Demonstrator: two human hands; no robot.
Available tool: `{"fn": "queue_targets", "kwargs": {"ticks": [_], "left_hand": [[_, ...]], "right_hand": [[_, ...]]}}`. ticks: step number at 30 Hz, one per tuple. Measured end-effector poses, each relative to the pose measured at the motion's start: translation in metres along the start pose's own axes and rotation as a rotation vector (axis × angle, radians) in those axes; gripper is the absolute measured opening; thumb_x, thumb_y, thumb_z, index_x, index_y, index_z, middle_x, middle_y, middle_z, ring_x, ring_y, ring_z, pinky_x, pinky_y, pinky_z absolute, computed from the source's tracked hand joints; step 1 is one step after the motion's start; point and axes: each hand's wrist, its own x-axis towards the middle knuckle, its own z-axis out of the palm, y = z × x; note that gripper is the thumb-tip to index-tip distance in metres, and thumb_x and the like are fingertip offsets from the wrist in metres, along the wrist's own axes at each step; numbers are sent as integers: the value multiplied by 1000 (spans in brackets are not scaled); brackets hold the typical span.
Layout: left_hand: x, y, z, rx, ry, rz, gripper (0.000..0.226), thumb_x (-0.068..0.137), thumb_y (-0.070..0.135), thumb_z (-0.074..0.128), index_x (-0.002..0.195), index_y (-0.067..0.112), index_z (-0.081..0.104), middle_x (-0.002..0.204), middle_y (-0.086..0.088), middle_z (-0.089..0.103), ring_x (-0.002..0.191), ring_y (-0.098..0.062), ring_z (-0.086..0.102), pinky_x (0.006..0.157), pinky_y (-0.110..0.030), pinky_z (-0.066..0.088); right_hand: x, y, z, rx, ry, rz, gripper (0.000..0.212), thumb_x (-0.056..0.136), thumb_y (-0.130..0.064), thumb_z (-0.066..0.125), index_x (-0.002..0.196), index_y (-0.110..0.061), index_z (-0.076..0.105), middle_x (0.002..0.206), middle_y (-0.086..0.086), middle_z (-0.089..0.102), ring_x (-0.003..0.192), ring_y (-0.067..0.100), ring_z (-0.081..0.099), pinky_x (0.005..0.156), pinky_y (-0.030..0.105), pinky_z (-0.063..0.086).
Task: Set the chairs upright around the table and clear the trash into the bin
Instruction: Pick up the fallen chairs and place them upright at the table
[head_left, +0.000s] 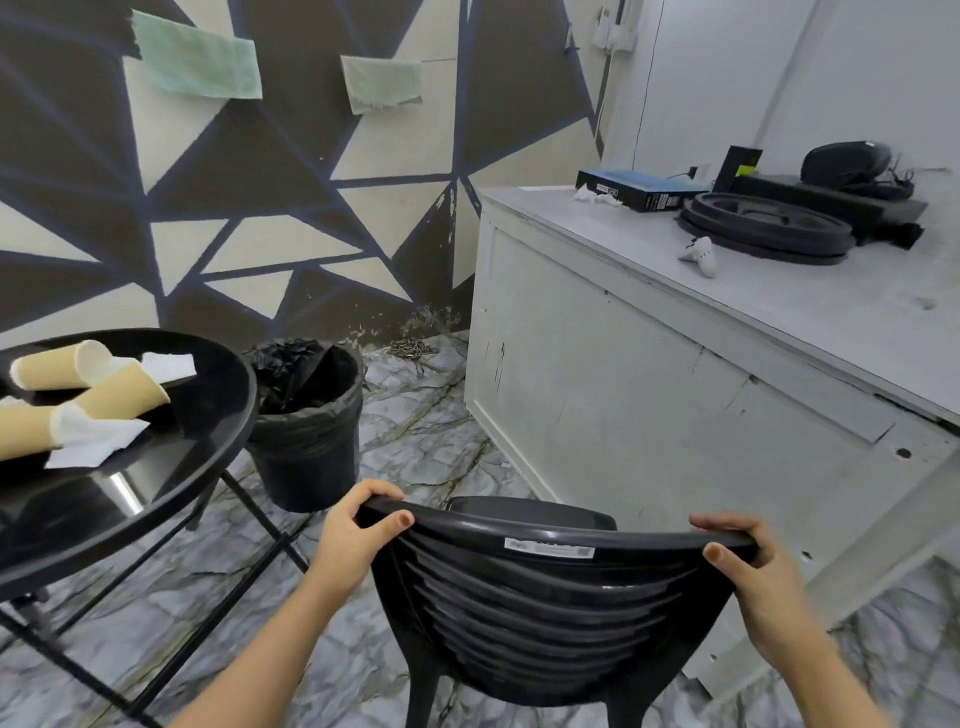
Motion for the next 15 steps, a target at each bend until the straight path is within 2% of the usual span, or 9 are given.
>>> {"fn": "queue_targets", "kwargs": {"ticks": [2,4,8,10,12,15], "left_hand": [[9,0,-7,-14,16,15,54,50,57,76,82,16,64,95,-12,63,81,-8,60,70,-14,47],[19,0,-17,-28,29,33,62,47,68,75,80,17,64,91,-14,63,80,-12,59,70,-16,48],[42,1,-38,-86,100,50,60,42,74,73,73,23,63,74,9,63,68,-1,56,62,-10,45],[55,-2,-50,-111,138,56,52,43,69,75,71,25,64,72,13,63,66,-1,56,61,-10,45],[70,-9,-66,-130,183,44,37,49,53,74,71,25,65,72,12,62,71,-7,55,64,-14,46],[89,-23,-94,-185,245,8,28,55,44,67,72,22,65,72,11,62,79,-22,51,73,-32,40]], "right_hand": [[9,-5,12,29,26,0,67,15,-63,85,70,-29,67,73,-10,70,65,3,63,57,14,52],[20,-10,27,53,33,-10,68,13,-62,86,69,-29,66,70,-7,66,61,4,62,54,15,52],[45,-28,64,41,18,-39,70,15,-62,86,72,-28,65,80,2,60,60,6,62,52,18,52],[61,-39,86,32,16,-51,69,14,-62,86,71,-27,65,76,-2,61,60,7,62,52,19,53],[78,-50,111,7,14,-66,70,14,-63,85,70,-27,65,68,-9,63,59,7,61,51,19,52],[100,-62,149,-35,5,-100,70,16,-64,84,71,-26,64,64,-13,63,59,7,61,52,20,52]]}}
